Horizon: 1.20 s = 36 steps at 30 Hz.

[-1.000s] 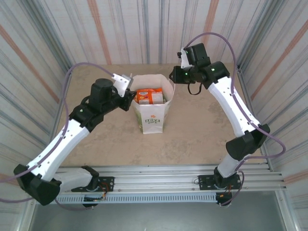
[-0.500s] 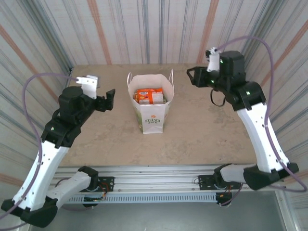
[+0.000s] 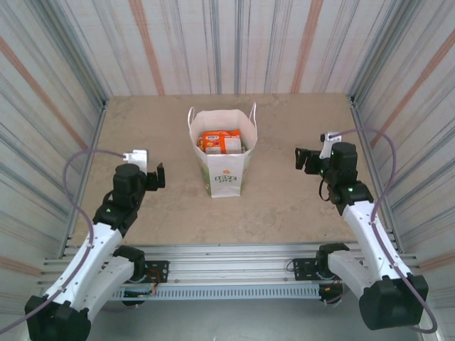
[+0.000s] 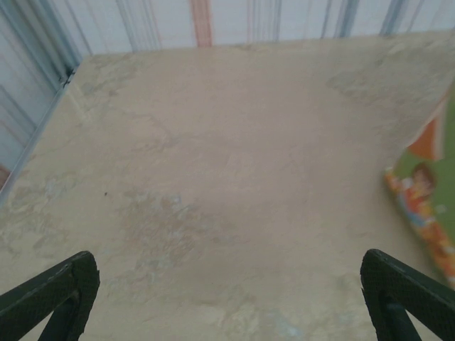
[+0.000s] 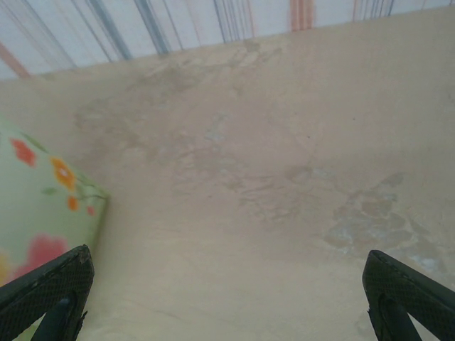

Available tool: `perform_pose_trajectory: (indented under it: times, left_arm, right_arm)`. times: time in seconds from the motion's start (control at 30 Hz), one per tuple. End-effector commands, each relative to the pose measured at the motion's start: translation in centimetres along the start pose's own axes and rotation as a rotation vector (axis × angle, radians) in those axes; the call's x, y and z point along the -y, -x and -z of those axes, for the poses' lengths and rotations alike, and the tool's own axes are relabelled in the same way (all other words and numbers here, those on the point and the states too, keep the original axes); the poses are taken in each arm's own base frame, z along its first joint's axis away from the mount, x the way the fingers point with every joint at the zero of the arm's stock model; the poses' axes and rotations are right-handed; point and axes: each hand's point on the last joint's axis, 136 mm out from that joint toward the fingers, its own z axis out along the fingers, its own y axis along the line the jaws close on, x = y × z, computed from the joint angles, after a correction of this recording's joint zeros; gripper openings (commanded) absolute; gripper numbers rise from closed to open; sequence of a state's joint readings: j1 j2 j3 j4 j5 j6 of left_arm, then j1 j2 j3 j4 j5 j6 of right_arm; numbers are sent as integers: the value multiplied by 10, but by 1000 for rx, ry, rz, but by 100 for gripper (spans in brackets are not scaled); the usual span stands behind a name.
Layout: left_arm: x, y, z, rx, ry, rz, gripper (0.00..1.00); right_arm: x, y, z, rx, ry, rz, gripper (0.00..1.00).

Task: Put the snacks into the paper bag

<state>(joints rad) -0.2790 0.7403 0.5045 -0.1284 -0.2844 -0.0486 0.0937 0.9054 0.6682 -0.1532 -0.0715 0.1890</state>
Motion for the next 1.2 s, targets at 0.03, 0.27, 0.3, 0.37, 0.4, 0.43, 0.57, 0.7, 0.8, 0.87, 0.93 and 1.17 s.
perform_pose_trajectory:
  times: [0.03,0.27,0.3,0.37,0.4,0.43,0.57,0.7,0.8,0.87,0.93,1.17]
  left_arm:
    - [-21,-4,-16,89,108,65,99]
    - [-26,-45,-45,29,110,66,99]
    - [-27,-51,-48,24,110,73,99]
    - [-28,-53,-55,21,110,77,99]
    - [-25,-51,-58,27,88,74,99]
    - [-25,-48,-61,49,77,77,99]
    - [-32,-39,-81,92,44,110,99]
    - [-25,-31,-111,65,-31,31,99]
    - [-29,-44,-130,125,-17,38,99]
    - [-30,-50,-130,34,-17,63,99]
    - [-32,-47,-131,78,0,54,99]
    - [-26,-49,-132,51,5,25,99]
  right_arm:
    - [13,27,-10,200,-16,99,99]
    - [43,-9,-45,189,-39,87,99]
    - [47,-14,-50,181,-44,81,99]
    - [54,-24,-59,166,-51,67,99]
    - [57,-28,-64,166,-53,63,99]
    - [59,-33,-68,159,-55,63,99]
    - [64,-49,-87,134,-54,78,99]
    - [70,-69,-102,124,-53,76,99]
    - [80,-68,-102,143,-94,45,99]
    - [81,-70,-101,161,-98,41,99]
    - [81,-69,-101,145,-92,41,99]
    - [81,-70,-110,93,-81,31,99]
